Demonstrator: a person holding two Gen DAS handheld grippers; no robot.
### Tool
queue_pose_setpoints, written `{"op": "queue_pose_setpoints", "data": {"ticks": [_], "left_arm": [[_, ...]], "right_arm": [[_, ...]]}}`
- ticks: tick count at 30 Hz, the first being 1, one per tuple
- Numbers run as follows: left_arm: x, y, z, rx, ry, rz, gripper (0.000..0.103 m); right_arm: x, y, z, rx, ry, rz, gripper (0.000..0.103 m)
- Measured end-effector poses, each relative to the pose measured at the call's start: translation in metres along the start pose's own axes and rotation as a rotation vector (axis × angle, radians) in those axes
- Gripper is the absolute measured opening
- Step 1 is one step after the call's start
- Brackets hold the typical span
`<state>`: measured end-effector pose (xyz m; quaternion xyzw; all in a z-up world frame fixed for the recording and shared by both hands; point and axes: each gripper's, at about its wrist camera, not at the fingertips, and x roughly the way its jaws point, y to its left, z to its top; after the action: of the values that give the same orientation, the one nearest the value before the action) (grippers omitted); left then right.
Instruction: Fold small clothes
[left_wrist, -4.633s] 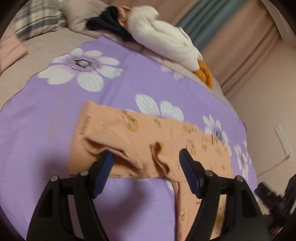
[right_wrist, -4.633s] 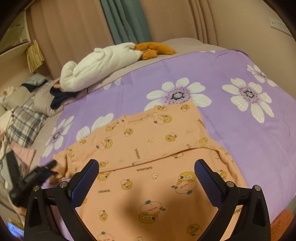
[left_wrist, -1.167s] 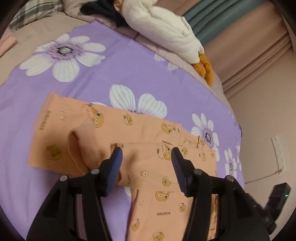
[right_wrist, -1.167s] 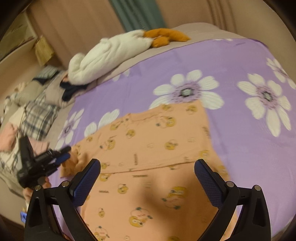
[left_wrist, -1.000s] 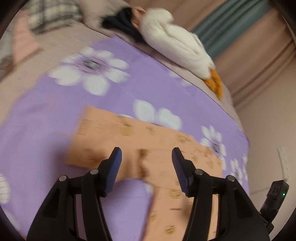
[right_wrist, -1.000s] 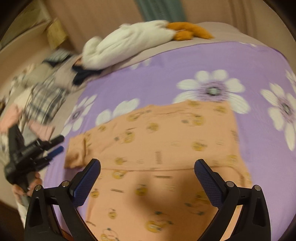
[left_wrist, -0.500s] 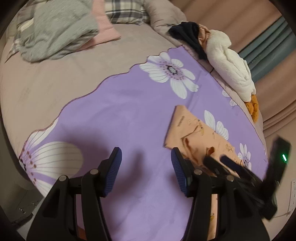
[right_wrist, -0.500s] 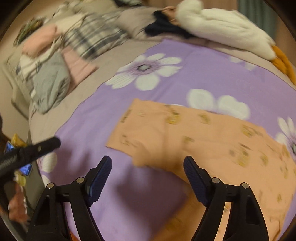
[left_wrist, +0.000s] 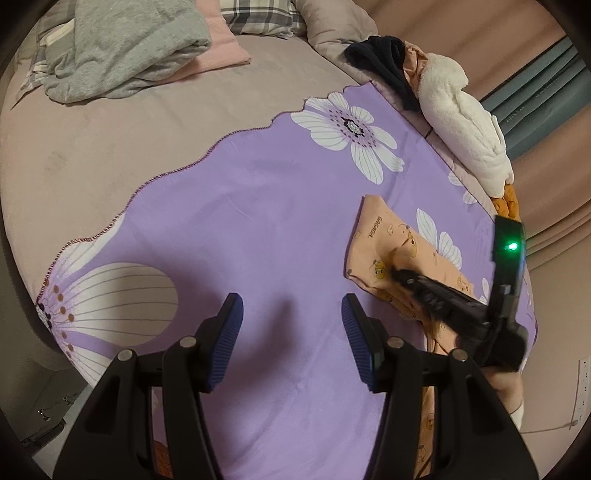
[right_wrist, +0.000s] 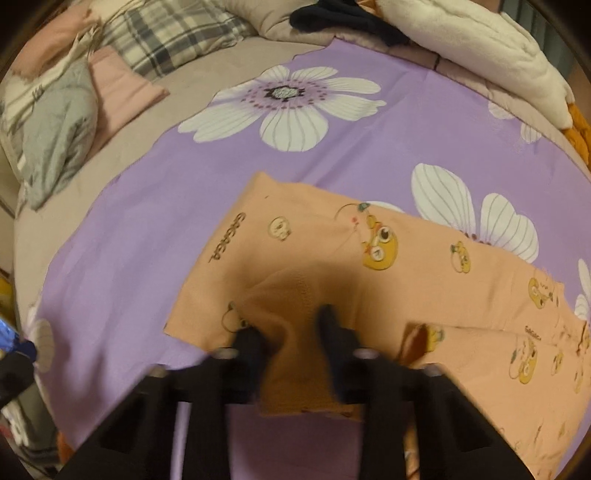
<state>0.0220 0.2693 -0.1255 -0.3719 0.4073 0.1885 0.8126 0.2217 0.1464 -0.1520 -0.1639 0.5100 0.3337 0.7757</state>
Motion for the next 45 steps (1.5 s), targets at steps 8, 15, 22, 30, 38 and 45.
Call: {"op": "queue_pose_setpoints", "data": {"ticks": [8, 15, 22, 30, 38, 45], "left_arm": [[0.005, -0.011, 0.002, 0.016, -0.001, -0.008, 0.055], [0.008, -0.021, 0.004, 0.024, -0.005, -0.016, 0.055], [0.016, -0.037, 0.005, 0.047, 0.004, -0.027, 0.055], [0.028, -0.062, 0.006, 0.090, 0.029, -0.034, 0.055], [0.043, -0.089, 0.004, 0.143, 0.050, -0.032, 0.055], [0.064, -0.118, 0.000, 0.196, 0.084, -0.030, 0.055]], "right_arm": [[-0.078, -0.029, 0.010, 0.091, -0.176, 0.122, 0.011], [-0.159, -0.051, 0.031, 0.102, -0.342, 0.141, 0.010], [-0.188, -0.080, 0.035, 0.143, -0.400, 0.116, 0.010], [-0.208, -0.112, 0.019, 0.212, -0.440, 0.093, 0.010], [-0.222, -0.154, -0.008, 0.310, -0.472, 0.063, 0.010], [-0.219, -0.194, -0.034, 0.408, -0.463, 0.046, 0.010]]}}
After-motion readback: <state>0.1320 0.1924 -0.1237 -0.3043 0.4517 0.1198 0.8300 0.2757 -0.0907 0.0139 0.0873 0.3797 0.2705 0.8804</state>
